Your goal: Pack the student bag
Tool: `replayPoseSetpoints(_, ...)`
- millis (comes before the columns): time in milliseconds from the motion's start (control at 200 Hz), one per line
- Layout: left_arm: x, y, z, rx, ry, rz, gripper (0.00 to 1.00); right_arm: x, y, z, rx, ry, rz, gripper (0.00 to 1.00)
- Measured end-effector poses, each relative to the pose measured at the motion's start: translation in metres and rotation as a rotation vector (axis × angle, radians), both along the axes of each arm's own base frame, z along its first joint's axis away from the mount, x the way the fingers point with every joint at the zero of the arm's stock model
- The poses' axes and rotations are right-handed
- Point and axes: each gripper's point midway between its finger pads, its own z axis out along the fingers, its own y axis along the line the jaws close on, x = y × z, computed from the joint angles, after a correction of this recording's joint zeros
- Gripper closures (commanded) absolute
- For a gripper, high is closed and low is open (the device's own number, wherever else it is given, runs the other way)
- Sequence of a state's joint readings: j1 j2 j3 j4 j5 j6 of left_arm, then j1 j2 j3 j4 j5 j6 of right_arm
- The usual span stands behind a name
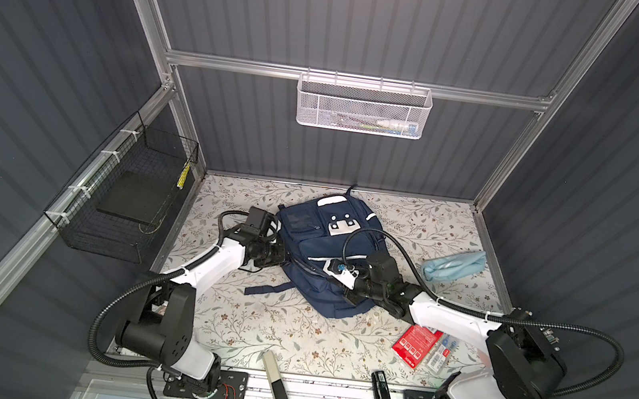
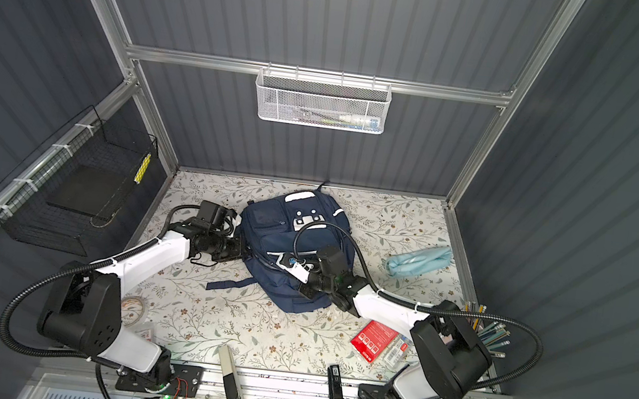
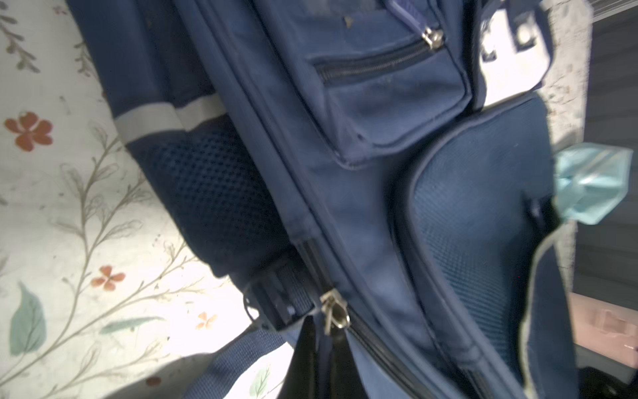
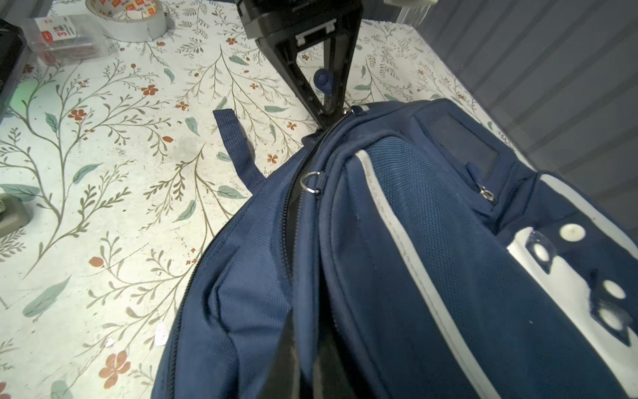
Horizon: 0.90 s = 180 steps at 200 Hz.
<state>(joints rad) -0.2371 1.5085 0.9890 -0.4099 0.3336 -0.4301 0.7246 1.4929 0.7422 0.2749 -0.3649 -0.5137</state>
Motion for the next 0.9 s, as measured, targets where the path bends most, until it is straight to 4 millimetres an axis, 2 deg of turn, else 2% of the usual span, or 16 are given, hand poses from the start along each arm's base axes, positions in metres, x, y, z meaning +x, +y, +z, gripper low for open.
replayPoseSetpoints(90, 0.002, 0.010, 0.001, -0.019, 0.003, 0.008, 0.97, 0.003, -0.007, 0.006, 0.022, -0.020, -0.006, 1.00)
replayPoseSetpoints(295, -0.001, 0.009, 0.002, -0.042, 0.000, -0.017, 1.00, 0.009, -0.011, 0.012, 0.035, -0.041, -0.011, 1.00)
replayPoseSetpoints(410, -0.011, 0.011, 0.000, -0.049, -0.023, -0.019, 0.99, 0.014, -0.019, 0.012, 0.041, -0.036, -0.008, 1.00)
replayPoseSetpoints(545, -0.024, 0.005, 0.008, -0.096, -0.053, -0.046, 0.97, 0.021, -0.032, 0.022, 0.064, -0.045, -0.013, 1.00)
replayPoseSetpoints(690, -0.031, 0.003, 0.017, -0.148, -0.088, -0.043, 0.89, 0.015, -0.032, 0.026, 0.085, 0.008, 0.011, 0.90)
replayPoseSetpoints(780, -0.027, 0.012, 0.016, -0.143, -0.087, 0.003, 0.86, 0.013, -0.031, 0.027, 0.085, 0.052, 0.000, 0.71)
replayPoseSetpoints(901, -0.013, 0.052, 0.009, -0.081, -0.086, 0.170, 0.61, 0.018, -0.046, 0.029, 0.064, 0.089, -0.121, 0.51)
